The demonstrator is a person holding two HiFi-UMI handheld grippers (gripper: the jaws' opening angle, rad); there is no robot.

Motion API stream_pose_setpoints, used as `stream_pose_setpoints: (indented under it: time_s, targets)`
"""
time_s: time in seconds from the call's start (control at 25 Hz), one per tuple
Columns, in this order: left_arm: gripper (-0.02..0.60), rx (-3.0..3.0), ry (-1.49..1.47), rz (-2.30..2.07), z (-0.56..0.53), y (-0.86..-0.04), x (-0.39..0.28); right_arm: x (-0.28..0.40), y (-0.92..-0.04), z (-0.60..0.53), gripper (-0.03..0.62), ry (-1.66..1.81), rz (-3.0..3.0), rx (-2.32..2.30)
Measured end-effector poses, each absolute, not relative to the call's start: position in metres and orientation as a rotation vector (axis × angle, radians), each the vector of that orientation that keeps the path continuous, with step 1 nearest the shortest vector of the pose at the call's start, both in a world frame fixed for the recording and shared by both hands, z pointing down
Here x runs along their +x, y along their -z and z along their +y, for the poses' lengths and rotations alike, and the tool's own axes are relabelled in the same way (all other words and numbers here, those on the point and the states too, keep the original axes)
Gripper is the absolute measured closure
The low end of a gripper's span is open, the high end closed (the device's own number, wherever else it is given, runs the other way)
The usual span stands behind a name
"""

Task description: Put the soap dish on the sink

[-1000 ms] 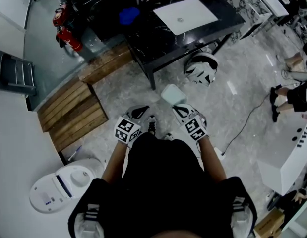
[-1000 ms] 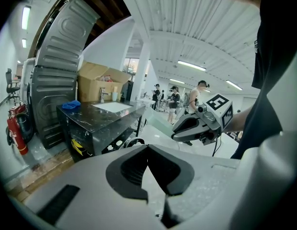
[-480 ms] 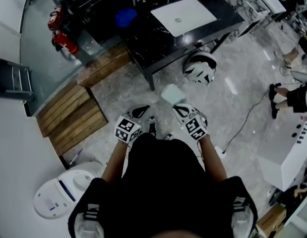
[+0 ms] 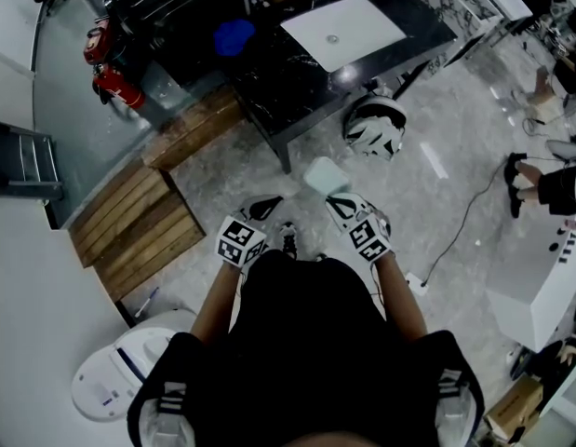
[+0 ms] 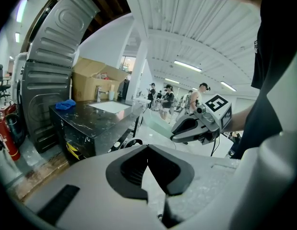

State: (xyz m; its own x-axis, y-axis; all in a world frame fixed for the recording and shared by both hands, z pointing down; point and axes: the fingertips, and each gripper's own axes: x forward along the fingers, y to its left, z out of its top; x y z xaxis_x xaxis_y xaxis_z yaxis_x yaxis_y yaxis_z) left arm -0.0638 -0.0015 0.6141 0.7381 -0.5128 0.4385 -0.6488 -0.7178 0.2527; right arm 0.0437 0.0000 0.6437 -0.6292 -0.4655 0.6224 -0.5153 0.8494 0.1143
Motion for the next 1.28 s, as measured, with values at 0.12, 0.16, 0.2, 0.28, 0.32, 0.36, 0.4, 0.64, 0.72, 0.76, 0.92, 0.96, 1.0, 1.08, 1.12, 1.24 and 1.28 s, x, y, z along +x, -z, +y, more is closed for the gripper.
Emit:
stream_pose_setpoints:
  time_s: [0.12,0.16,0.2,0.28,0.32,0.36,0.4,0.64,0.72,0.76,0.92,0.96,1.0,1.08,1.12,1.24,1.28]
  targets:
    - [0.581,2.557,-0.485,-0.876,-0.006,-0.615,-0.070,0.039,-0.645,-0.006,0.592,-0.102,-2.353,0.732]
    - [0.581,2.561,-0.486,-0.872,-0.007,-0.615,-0.072,0.037,-0.646,-0.008,0.592,-0.104,-2.353,0.740]
    - [0.581,2.565,-0.487,-0.869,-0.009,-0.616,-0.074,0.035,-0.646,-0.009,0.592,-0.105,-2.352,0.747]
    - [0.581,2.569,-0.489,-0.864,-0.013,-0.617,-0.079,0.032,-0.647,-0.012,0.592,-0.103,-2.350,0.761]
    - [0.581,2.570,-0.487,-0.861,-0.014,-0.617,-0.081,0.031,-0.648,-0.014,0.592,-0.102,-2.347,0.769]
    - [0.581,2.569,-0.482,-0.860,-0.016,-0.617,-0.083,0.031,-0.648,-0.016,0.592,-0.100,-2.344,0.780]
    - [0.581,2.568,-0.475,-0.860,-0.018,-0.616,-0.085,0.031,-0.648,-0.017,0.592,-0.100,-2.342,0.791]
    - [0.581,2.584,-0.449,-0.874,-0.029,-0.612,-0.097,0.032,-0.649,-0.024,0.592,-0.095,-2.321,0.819]
    - [0.581,2.583,-0.444,-0.872,-0.030,-0.613,-0.099,0.031,-0.648,-0.026,0.592,-0.089,-2.317,0.827]
    - [0.581,2.582,-0.444,-0.869,-0.029,-0.613,-0.099,0.031,-0.648,-0.026,0.592,-0.083,-2.313,0.829]
    - [0.581,2.583,-0.447,-0.853,-0.029,-0.616,-0.098,0.035,-0.649,-0.026,0.592,-0.073,-2.291,0.839]
    - [0.581,2.582,-0.448,-0.849,-0.029,-0.616,-0.098,0.037,-0.649,-0.026,0.592,-0.078,-2.289,0.843]
    - [0.581,2.582,-0.448,-0.845,-0.029,-0.617,-0.098,0.038,-0.650,-0.025,0.592,-0.082,-2.286,0.847]
    - [0.581,2.585,-0.449,-0.838,-0.030,-0.616,-0.098,0.039,-0.651,-0.024,0.592,-0.089,-2.277,0.851]
    - [0.581,2.588,-0.448,-0.836,-0.031,-0.616,-0.099,0.039,-0.651,-0.024,0.592,-0.092,-2.275,0.854]
    - [0.581,2.591,-0.449,-0.831,-0.033,-0.616,-0.100,0.038,-0.653,-0.024,0.592,-0.098,-2.275,0.861]
    - [0.581,2.592,-0.450,-0.828,-0.034,-0.616,-0.100,0.037,-0.654,-0.023,0.592,-0.098,-2.276,0.861]
